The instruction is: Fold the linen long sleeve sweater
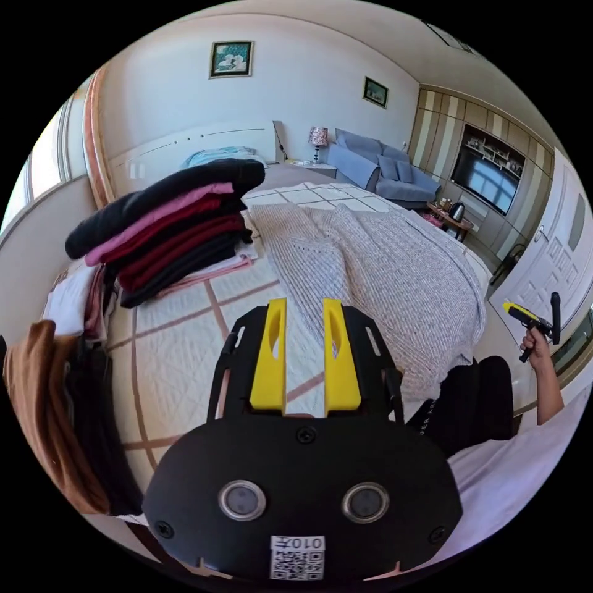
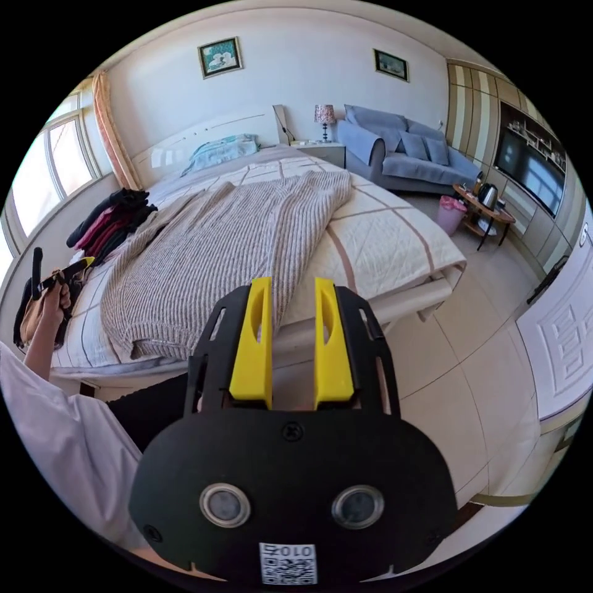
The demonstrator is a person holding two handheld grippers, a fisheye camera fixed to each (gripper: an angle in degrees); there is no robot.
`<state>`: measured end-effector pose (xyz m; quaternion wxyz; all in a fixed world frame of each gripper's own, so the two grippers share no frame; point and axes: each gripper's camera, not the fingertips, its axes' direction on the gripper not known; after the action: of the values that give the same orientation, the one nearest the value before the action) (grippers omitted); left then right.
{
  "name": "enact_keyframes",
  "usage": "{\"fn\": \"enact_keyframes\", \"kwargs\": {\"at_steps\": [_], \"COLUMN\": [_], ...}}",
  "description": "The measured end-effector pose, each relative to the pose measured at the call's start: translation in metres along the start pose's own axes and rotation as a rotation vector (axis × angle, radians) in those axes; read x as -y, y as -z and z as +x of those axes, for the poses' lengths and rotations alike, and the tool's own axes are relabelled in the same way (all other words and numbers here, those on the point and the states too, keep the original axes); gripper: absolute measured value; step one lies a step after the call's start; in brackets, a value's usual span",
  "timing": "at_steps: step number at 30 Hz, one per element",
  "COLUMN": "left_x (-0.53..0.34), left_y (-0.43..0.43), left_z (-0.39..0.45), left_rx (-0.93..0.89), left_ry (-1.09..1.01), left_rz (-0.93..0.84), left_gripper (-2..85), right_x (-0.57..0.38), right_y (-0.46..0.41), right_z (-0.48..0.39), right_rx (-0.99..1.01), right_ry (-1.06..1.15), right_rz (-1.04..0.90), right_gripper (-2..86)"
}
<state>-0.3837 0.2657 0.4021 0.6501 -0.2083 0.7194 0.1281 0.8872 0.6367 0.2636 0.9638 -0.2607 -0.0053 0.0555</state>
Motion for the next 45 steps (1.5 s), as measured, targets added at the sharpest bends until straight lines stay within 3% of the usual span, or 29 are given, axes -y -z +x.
{"fn": "enact_keyframes", "kwargs": {"at_steps": [9,15,22,24,29,36,41,45], "left_x": [0.045,0.011,-0.018,-0.013,0.0,0.023,0.035,0.026], "left_y": [-0.041,-0.014,-0.001,-0.008,-0.034,-0.064,-0.066,-0.071], "left_z": [0.113,0.105,0.076,0.074,0.082,0.099,0.099,0.092], "left_rx": [-0.318,-0.255,-0.148,-0.178,-0.308,-0.568,-0.699,-0.754], "left_ry": [-0.185,-0.173,-0.046,-0.041,-0.071,-0.118,-0.098,-0.055], "left_rz": [0.065,0.033,-0.033,-0.034,-0.034,0.012,0.054,0.043], "left_gripper": [5.7,4.6,3.3,2.9,2.4,3.4,4.1,4.4], "right_x": [0.168,0.311,0.384,0.382,0.364,0.327,0.259,0.22], "right_y": [-0.036,-0.128,-0.239,-0.229,-0.175,-0.051,0.039,0.094], "right_z": [-0.026,-0.024,-0.016,-0.003,0.085,0.136,0.177,0.166], "right_rx": [-0.068,-0.039,-0.061,-0.06,0.342,0.416,0.612,0.543], "right_ry": [0.152,0.151,0.082,0.052,-0.08,-0.079,-0.213,-0.197], "right_rz": [-0.031,-0.078,-0.416,-0.372,-0.256,-0.012,0.193,0.262], "right_gripper": [11.7,14.4,11.6,8.0,4.4,4.2,4.1,4.1]}}
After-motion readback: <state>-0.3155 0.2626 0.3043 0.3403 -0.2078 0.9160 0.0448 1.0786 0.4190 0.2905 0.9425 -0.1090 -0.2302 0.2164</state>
